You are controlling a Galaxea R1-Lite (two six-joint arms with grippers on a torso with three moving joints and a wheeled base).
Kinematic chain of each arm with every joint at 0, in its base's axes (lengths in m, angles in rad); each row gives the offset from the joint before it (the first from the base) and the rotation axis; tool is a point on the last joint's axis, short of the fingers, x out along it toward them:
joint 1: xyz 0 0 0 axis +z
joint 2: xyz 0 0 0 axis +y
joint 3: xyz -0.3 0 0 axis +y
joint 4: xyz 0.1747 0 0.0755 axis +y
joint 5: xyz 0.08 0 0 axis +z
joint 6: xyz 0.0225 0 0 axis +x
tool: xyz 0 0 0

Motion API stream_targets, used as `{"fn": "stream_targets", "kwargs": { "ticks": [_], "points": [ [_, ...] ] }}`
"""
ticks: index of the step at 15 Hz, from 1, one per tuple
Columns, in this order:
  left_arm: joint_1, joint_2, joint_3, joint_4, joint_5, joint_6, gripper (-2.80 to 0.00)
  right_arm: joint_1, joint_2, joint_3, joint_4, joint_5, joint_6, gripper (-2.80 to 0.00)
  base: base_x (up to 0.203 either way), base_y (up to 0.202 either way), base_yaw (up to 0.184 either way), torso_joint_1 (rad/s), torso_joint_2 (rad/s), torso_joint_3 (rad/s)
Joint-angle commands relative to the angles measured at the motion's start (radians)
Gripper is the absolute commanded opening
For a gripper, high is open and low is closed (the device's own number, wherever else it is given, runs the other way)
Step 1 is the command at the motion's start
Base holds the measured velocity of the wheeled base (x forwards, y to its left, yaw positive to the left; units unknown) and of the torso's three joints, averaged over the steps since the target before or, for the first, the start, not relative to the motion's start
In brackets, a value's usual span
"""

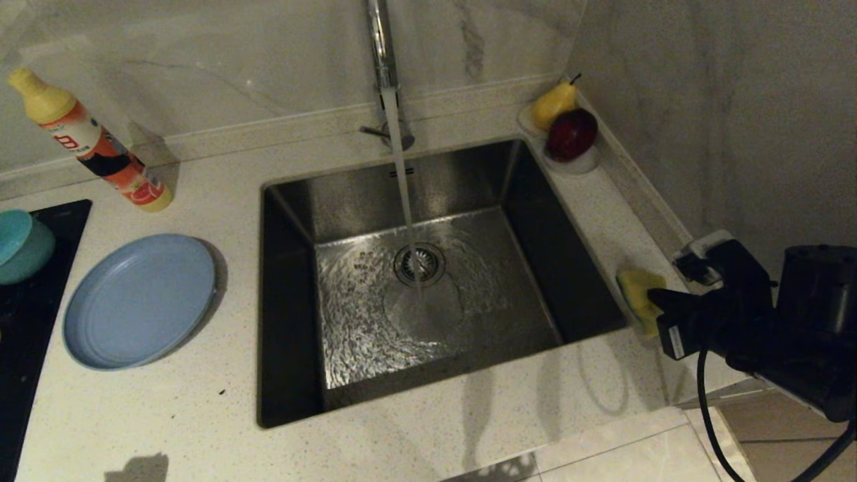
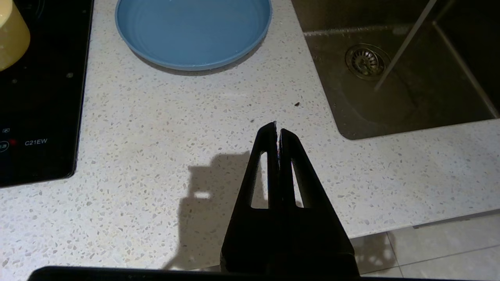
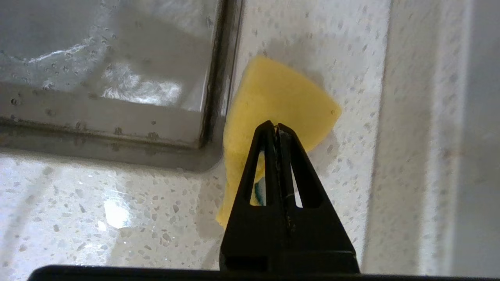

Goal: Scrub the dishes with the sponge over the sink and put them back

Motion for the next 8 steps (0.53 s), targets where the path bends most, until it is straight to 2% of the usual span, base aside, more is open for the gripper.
{"fn": "stream_targets", "kwargs": {
  "ticks": [1, 8],
  "points": [
    [0.0, 0.002, 0.04, -0.001, 0.001, 0.0, -2.8, 0.0, 0.018, 0.002, -0.002, -0.001, 0.001, -2.8, 0.0, 0.0, 0.0, 0.0, 0.0, 0.0],
    [0.0, 0.002, 0.04, -0.001, 0.001, 0.0, -2.8, 0.0, 0.024, 0.024, -0.001, -0.001, 0.004, -2.8, 0.0, 0.0, 0.0, 0.0, 0.0, 0.0]
  ]
}}
